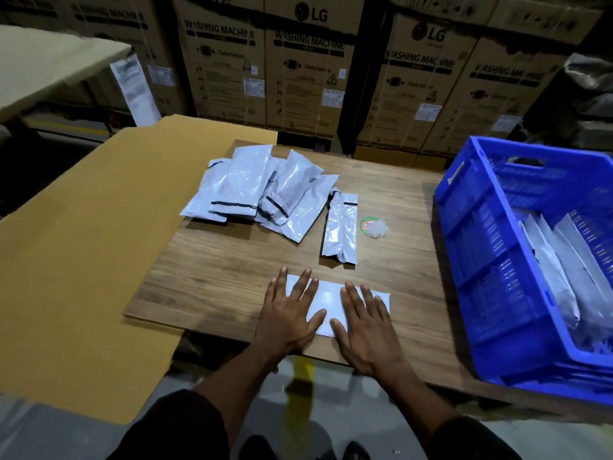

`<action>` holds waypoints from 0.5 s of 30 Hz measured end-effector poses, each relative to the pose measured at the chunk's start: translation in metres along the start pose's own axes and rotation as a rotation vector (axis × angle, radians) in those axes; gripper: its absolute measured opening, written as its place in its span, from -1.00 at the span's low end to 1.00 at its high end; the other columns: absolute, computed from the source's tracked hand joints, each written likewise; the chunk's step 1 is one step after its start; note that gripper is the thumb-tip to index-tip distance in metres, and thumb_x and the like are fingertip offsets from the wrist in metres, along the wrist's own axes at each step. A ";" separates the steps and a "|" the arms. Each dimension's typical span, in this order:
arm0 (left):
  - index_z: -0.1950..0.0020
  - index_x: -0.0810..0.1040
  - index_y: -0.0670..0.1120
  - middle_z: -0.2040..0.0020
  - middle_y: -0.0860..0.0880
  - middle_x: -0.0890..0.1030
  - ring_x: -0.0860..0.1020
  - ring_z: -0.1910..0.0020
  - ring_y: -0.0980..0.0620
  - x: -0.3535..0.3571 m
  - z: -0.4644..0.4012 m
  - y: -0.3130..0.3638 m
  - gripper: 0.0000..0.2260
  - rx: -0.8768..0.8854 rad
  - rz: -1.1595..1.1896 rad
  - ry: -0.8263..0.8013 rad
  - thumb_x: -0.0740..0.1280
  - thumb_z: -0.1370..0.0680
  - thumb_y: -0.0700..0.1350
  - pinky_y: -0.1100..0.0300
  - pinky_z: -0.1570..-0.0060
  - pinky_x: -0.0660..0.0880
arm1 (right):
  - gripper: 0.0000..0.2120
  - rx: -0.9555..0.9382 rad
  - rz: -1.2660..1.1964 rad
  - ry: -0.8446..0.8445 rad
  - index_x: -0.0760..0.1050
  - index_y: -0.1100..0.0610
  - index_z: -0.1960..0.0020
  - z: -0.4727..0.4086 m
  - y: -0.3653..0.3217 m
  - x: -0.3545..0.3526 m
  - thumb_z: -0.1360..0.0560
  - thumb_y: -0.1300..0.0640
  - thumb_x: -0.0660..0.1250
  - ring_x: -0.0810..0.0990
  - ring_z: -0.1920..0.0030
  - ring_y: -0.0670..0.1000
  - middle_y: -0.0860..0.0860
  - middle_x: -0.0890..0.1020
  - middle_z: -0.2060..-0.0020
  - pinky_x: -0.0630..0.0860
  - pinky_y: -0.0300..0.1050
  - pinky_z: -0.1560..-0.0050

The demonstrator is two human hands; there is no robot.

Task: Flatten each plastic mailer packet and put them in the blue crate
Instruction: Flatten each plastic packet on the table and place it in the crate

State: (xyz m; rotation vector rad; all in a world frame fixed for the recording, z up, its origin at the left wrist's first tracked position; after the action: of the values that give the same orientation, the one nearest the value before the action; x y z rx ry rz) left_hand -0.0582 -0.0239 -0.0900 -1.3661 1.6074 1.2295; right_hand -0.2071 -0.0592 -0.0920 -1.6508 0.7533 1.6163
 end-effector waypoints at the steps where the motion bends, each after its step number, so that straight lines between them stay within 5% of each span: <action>1: -0.51 0.44 -0.05 -0.58 -0.01 0.30 0.20 -0.55 -0.34 0.001 0.000 0.000 -0.44 -0.007 0.002 -0.016 0.20 -0.61 0.25 -0.27 -0.44 0.24 | -0.32 0.012 0.006 -0.006 0.14 0.11 -0.60 0.001 0.004 0.000 -0.63 -0.27 -0.13 0.05 -0.59 0.11 0.02 0.13 -0.60 0.00 0.11 -0.52; 5: -0.53 0.41 -0.03 -0.59 -0.03 0.27 0.18 -0.56 -0.34 0.003 0.001 -0.002 -0.42 -0.016 -0.011 -0.067 0.21 -0.60 0.25 -0.29 -0.44 0.23 | -0.27 0.053 0.002 -0.009 0.15 0.15 -0.59 0.010 0.024 -0.001 -0.61 -0.32 -0.14 0.04 -0.59 0.10 0.04 0.12 -0.60 -0.03 0.08 -0.53; 11: -0.62 0.23 -0.03 -0.65 -0.04 0.07 -0.01 -0.61 -0.30 0.005 0.005 -0.004 -0.37 -0.016 -0.033 -0.096 0.08 -0.63 0.28 -0.25 -0.51 0.05 | -0.13 0.142 -0.014 -0.072 -0.24 0.08 -0.62 0.026 0.052 -0.002 -0.49 -0.44 -0.39 -0.29 -0.58 -0.03 -0.03 -0.24 -0.60 -0.21 0.08 -0.56; 15: -0.60 0.24 -0.16 -0.63 -0.17 0.13 0.05 -0.61 -0.26 -0.007 0.005 -0.003 -0.38 -0.006 -0.023 -0.022 0.13 -0.64 0.17 -0.28 -0.52 0.07 | -0.15 0.179 -0.025 -0.105 -0.24 0.12 -0.62 0.026 0.050 -0.004 -0.55 -0.42 -0.25 -0.29 -0.58 0.03 0.04 -0.22 -0.61 -0.33 0.21 -0.51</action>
State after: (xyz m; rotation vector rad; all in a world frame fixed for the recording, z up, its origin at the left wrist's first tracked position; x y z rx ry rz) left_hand -0.0541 -0.0169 -0.0859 -1.3657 1.5704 1.2326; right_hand -0.2632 -0.0680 -0.0917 -1.4327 0.7966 1.5575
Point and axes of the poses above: each hand's wrist, its own z-axis away from the middle knuckle, its own x-axis out of the palm, y = z × x, the point moved 10 cm from there along -z, towards the middle knuckle
